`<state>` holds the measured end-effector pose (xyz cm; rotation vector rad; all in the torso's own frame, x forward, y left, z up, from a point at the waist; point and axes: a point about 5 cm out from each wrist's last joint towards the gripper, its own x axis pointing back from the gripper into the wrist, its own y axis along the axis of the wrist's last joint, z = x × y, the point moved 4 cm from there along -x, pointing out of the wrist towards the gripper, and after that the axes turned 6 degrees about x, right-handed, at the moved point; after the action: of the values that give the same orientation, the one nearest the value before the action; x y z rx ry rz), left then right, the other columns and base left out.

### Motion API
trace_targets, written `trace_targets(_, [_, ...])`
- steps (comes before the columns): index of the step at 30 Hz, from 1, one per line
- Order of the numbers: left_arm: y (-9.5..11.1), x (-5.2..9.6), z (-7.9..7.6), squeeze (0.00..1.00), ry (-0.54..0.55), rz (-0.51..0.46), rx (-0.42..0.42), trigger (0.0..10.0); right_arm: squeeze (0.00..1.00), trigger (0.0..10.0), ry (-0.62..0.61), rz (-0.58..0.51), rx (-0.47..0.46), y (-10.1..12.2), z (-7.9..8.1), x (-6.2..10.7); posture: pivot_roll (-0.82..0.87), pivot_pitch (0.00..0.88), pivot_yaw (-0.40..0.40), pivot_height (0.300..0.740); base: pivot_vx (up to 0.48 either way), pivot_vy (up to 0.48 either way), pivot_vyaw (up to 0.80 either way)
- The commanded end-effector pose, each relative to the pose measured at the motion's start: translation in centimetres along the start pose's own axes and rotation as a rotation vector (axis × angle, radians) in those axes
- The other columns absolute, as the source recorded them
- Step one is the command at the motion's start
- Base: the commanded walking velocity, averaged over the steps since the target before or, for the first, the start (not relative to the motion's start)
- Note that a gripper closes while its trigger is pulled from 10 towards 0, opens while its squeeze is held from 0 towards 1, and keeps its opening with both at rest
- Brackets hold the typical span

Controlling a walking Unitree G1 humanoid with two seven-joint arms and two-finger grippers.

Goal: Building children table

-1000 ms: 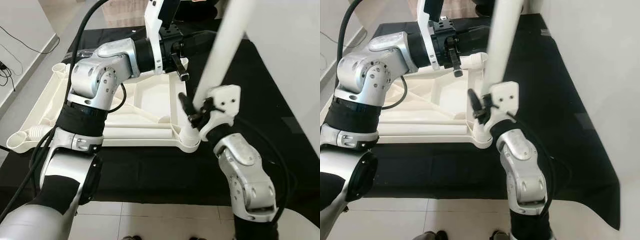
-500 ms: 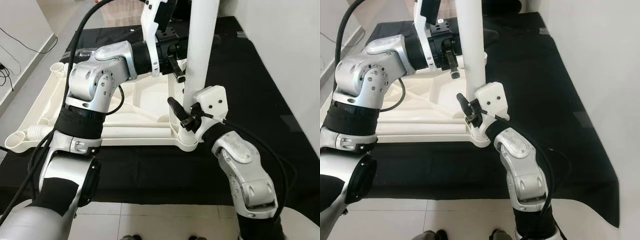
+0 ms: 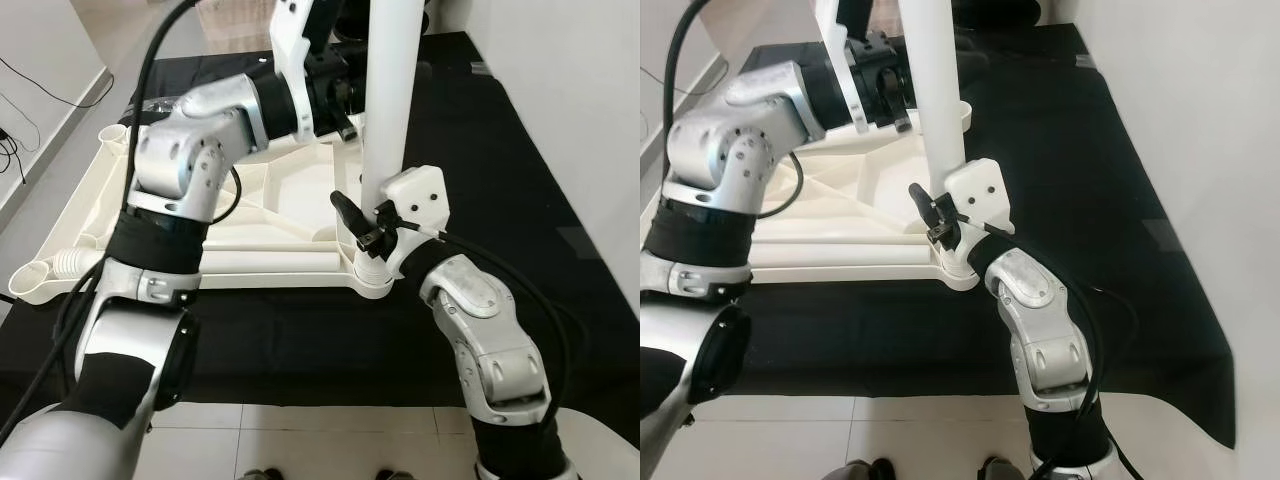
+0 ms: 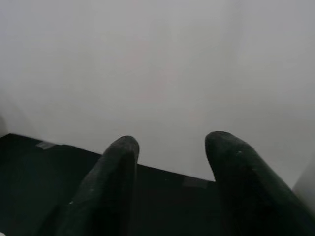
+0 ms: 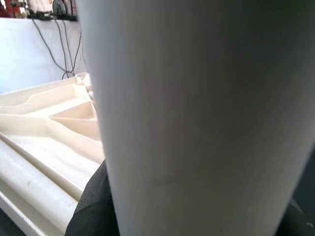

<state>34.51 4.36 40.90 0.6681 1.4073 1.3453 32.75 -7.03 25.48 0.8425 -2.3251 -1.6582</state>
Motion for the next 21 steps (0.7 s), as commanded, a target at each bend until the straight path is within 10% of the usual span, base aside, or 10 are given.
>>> trace_targets(1, [1.7,0.7,-1.8,1.0,-0.126,-0.033,-0.02,10.0,0.0,0.0,0.031,0.034,-0.034,-0.9,0.7,-0.4,0.01,0.172,0.072,0.74,0.0,0.0,0.0])
trace_targets(6, [1.7,3.1,-5.1,1.0,-0.366,0.012,0.013,10.0,0.0,0.0,0.016,0.036,-0.035,-0.9,0.2,-0.6,0.01,0.173,0.069,0.74,0.0,0.0,0.0])
trace_targets(14, [2.1,4.4,-6.3,1.0,-0.43,0.049,-0.039,10.0,0.0,0.0,0.024,0.033,-0.047,-0.8,0.4,-0.9,0.01,0.171,0.069,0.74,0.0,0.0,0.0])
trace_targets(15, [2.4,4.4,-6.1,1.0,-0.413,0.039,-0.049,10.0,0.0,3.6,0.019,0.032,-0.045,-0.8,0.1,-0.9,0.01,0.171,0.069,0.74,0.0,0.0,0.0])
trace_targets(16, [2.4,4.4,-6.1,1.0,-0.413,0.039,-0.049,10.0,0.0,3.6,0.019,0.032,-0.045,-0.8,0.1,-0.9,0.01,0.171,0.069,0.74,0.0,0.0,0.0])
trace_targets(17, [2.6,4.6,-6.1,1.0,-0.404,0.034,-0.052,10.0,0.0,8.5,0.016,0.031,-0.042,-0.8,0.0,-1.0,0.01,0.17,0.068,0.74,0.0,0.0,0.0])
trace_targets(20, [3.0,4.6,-6.2,1.0,-0.403,0.03,-0.056,10.0,0.0,8.5,0.01,0.03,-0.04,-0.7,-0.2,-1.0,0.01,0.169,0.068,0.74,0.0,0.0,0.0])
trace_targets(21, [3.4,4.7,-6.7,1.0,-0.434,0.03,-0.055,10.0,0.0,10.0,0.001,0.029,-0.043,-0.6,-0.6,-1.1,0.01,0.166,0.068,0.74,0.0,0.0,0.0])
